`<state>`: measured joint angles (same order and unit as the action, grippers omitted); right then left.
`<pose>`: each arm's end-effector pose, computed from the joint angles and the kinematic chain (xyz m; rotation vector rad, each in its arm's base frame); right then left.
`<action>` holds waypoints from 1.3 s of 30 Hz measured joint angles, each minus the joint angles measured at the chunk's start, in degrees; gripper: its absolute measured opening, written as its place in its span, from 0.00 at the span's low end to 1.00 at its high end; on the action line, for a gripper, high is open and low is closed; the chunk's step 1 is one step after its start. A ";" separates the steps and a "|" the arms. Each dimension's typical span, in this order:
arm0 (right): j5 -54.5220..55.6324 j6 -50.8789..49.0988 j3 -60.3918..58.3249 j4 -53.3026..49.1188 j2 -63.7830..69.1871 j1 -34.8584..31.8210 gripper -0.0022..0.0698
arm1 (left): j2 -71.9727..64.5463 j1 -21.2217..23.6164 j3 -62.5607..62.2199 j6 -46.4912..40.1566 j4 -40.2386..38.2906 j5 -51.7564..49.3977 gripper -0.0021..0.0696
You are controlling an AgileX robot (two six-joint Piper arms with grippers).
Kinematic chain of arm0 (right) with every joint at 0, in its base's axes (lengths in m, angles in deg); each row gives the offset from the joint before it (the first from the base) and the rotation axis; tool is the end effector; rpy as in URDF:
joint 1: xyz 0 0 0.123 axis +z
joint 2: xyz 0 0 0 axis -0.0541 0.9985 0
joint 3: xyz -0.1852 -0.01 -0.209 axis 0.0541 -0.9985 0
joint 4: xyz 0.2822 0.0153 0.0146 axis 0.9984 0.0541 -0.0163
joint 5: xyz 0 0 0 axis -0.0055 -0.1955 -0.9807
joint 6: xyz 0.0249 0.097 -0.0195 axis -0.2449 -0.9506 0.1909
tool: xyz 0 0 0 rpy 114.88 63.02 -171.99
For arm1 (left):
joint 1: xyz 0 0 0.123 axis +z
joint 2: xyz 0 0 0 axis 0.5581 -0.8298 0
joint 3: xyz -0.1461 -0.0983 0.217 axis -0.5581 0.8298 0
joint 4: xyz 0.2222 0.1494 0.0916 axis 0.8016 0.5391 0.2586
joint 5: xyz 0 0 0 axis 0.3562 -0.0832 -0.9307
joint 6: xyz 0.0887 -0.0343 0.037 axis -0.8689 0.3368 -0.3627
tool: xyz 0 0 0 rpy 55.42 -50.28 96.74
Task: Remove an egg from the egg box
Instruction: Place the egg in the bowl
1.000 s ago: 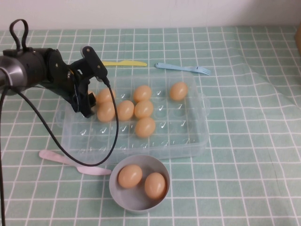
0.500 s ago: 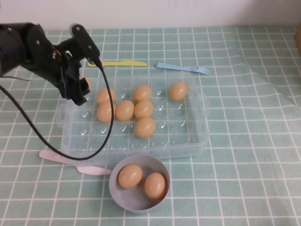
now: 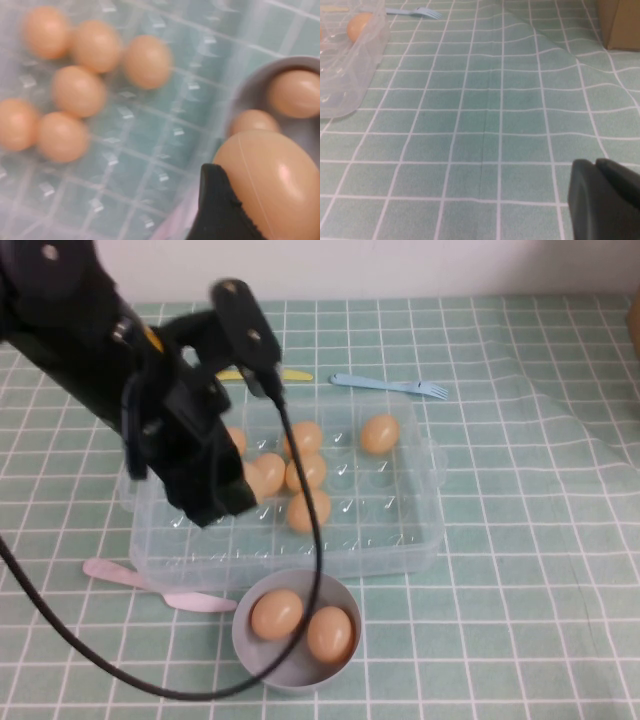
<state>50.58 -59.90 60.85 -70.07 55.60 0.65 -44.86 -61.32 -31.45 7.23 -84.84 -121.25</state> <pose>0.0994 0.0123 0.1677 -0.0145 1.8784 0.1611 0.3023 -0.1761 0.3355 1.5784 2.2109 -0.1586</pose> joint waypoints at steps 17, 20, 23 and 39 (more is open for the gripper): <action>0.00 0.00 0.00 0.00 0.00 0.00 0.01 | 1.44 -10.73 18.41 4.60 0.26 6.94 0.51; 0.00 0.00 0.00 0.00 0.00 0.00 0.01 | 1.46 -10.73 20.08 4.60 0.36 10.31 0.51; 0.00 0.00 0.00 0.00 0.00 0.00 0.01 | 0.83 -10.83 20.11 4.60 0.36 13.04 0.51; 0.00 0.00 0.00 0.00 0.00 0.00 0.01 | -5.36 -10.96 20.11 2.75 0.36 14.58 0.51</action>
<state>50.58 -59.90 60.85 -70.07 55.60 0.65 -50.22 -72.28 -11.34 9.98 -84.48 -106.67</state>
